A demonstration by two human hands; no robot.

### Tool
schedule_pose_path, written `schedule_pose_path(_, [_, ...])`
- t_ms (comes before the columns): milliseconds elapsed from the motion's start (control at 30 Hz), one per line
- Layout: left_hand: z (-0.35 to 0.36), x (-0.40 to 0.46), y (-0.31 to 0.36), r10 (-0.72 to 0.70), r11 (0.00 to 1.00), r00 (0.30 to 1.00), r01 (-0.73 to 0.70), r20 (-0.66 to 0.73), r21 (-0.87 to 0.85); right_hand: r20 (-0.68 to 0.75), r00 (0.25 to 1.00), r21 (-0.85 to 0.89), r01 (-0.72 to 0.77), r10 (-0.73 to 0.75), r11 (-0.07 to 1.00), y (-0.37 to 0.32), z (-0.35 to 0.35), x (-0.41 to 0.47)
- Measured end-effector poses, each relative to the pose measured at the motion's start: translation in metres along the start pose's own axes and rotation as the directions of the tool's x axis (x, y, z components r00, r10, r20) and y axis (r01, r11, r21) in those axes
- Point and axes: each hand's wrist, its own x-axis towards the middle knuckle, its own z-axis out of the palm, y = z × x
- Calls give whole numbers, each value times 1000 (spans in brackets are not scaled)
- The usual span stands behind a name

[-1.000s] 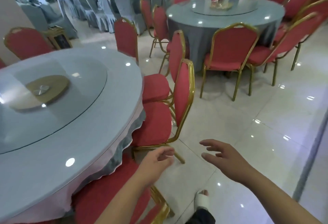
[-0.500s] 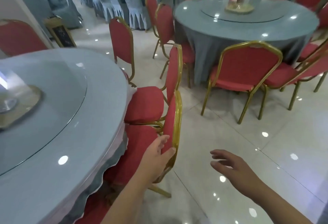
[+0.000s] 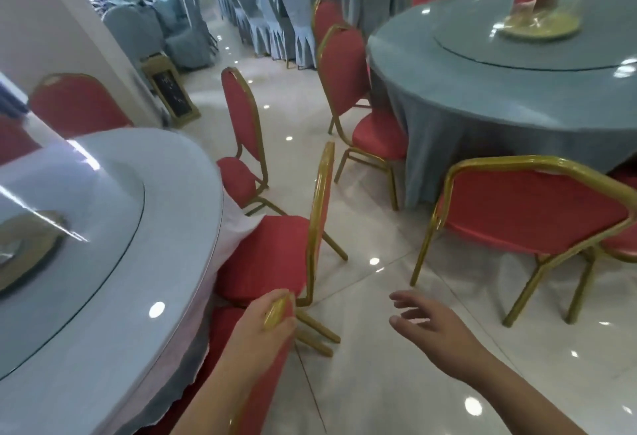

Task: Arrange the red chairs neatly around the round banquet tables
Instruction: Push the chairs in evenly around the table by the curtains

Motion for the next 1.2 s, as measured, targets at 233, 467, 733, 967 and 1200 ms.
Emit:
schedule_pose_path(233, [15,108,34,-128,988,990,121,-64,-97,173,973,-128,175,-151,976,-52,-62,176])
schedule_pose_path(467, [-1,281,58,-184,951,969,134,-164,-279,248,935,-157,296,-253,942,-131,-85,364])
schedule_pose_path(733, [-61,441,123,-172,954,965,113,-199,-277,352,892,-118,343,-284,932,-225,-94,541])
schedule_pose_path(967, [-89,507,134,-270,912,916,144,-297,-384,561,800,-243,405,-212,882,-272,-41,695])
schedule_pose_path(1200, [-101,609,152,-520,811,703,228,-485,-539,767,598,-143,513,-233,847,-334,-6,841])
